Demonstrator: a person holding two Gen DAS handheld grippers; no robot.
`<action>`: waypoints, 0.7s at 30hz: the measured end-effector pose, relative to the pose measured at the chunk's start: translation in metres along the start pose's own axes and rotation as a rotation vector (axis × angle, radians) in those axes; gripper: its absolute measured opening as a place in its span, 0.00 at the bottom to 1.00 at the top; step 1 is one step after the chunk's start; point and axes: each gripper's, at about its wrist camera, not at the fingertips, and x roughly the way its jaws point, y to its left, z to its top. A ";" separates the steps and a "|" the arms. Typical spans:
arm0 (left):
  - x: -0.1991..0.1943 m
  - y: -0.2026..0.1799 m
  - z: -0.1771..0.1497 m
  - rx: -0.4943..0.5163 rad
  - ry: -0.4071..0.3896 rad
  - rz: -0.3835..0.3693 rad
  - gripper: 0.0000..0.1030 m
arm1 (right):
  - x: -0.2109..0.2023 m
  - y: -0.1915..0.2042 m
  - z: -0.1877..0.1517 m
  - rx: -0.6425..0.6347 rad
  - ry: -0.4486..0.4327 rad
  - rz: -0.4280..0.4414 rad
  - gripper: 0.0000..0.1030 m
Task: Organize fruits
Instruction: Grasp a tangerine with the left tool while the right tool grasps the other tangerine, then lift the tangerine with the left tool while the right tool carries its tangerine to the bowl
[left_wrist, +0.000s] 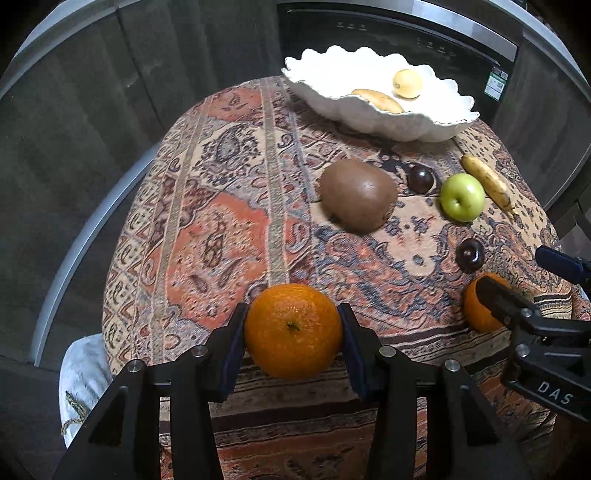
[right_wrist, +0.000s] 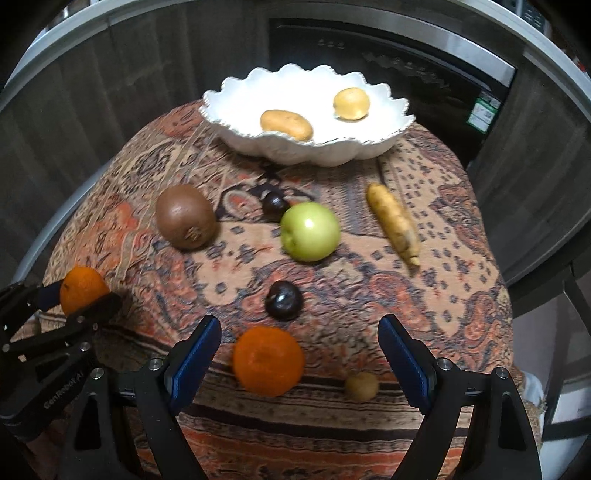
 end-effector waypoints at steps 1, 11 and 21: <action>0.001 0.001 -0.001 -0.004 0.003 -0.001 0.45 | 0.002 0.003 -0.001 -0.009 0.008 0.004 0.84; 0.002 0.007 -0.003 -0.020 0.008 -0.006 0.45 | 0.024 0.010 -0.012 -0.013 0.093 0.029 0.64; 0.001 0.007 -0.003 -0.018 0.007 -0.006 0.45 | 0.030 0.012 -0.018 -0.013 0.122 0.056 0.44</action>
